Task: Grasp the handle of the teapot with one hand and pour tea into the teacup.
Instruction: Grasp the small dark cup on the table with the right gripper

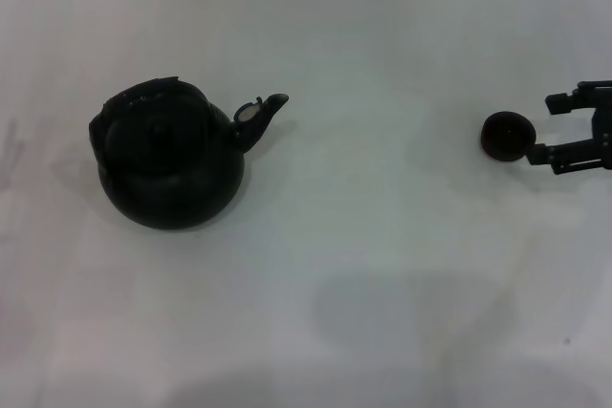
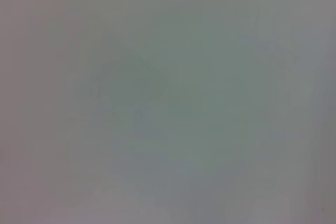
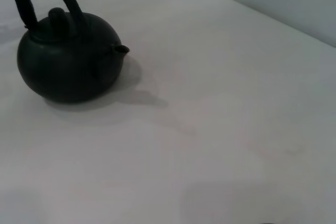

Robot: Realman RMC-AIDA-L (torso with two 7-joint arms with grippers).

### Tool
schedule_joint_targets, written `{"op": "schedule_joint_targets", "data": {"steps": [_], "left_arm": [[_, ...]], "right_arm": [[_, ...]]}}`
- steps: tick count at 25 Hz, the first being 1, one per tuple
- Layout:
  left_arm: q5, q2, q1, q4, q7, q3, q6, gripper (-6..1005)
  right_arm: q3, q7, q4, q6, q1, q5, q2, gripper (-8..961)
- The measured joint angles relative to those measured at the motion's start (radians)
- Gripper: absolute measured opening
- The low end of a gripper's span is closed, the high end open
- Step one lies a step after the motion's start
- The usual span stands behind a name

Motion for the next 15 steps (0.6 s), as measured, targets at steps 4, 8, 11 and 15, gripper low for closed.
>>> {"op": "schedule_joint_targets", "data": {"steps": [4,8,11,15], "left_arm": [[0.004,0.0,0.001,-0.001,0.0,0.003,0.002,844],[0.006,0.0,0.007,-0.001,0.0,0.003,0.009,845],[0.006,0.0,0.011,-0.001,0.0,0.003,0.017,845],[0.007,0.0,0.019,0.0,0.0,0.004,0.024,846]], "right_arm": [[0.001,-0.027,-0.003,-0.045,-0.013,-0.011,0.027,864],[0.0,-0.05,0.004,-0.09,-0.021,-0.021,0.045,863],[0.002,-0.061,0.005,-0.113,-0.024,-0.021,0.048,863],[-0.006,-0.065,0.006,-0.14,-0.025,-0.021,0.049,863]]}}
